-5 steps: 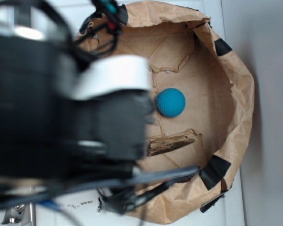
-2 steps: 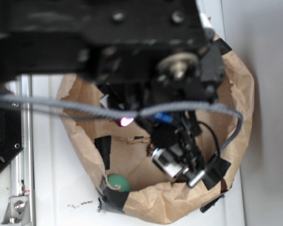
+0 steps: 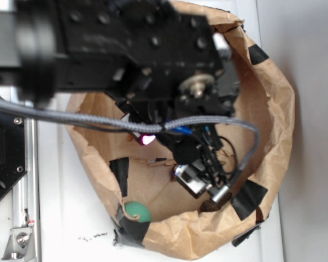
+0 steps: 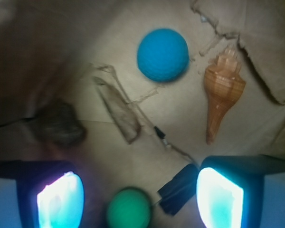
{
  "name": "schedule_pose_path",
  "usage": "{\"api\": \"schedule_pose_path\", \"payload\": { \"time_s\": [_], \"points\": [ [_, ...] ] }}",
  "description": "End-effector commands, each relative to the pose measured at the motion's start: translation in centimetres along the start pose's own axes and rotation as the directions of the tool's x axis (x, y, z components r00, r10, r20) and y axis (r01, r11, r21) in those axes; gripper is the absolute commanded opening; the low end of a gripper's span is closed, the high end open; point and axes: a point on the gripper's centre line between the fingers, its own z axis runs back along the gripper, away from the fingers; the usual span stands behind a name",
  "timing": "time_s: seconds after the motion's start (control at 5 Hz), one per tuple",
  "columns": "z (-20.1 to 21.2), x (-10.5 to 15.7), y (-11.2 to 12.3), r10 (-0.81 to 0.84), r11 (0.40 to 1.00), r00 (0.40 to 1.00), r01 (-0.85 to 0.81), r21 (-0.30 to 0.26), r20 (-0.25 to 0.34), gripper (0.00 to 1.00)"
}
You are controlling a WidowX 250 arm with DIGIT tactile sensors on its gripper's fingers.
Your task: Grab the green ball.
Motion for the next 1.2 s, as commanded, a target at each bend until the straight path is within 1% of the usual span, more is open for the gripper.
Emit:
{"api": "schedule_pose_path", "payload": {
  "time_s": [0.0,0.2,0.4,1.0],
  "points": [
    [-2.5,-1.1,-0.4,-0.013,1.0,0.998,0.012,-0.008,-0.064,1.0],
    [-2.4,-2.1,-1.3,-0.047,0.998,0.995,0.044,-0.04,-0.091,1.0],
    [-1.9,-2.5,-1.7,-0.066,0.997,0.994,0.062,-0.049,-0.092,1.0],
    [-1.9,-2.5,-1.7,-0.066,0.997,0.994,0.062,-0.049,-0.092,1.0]
  ]
}}
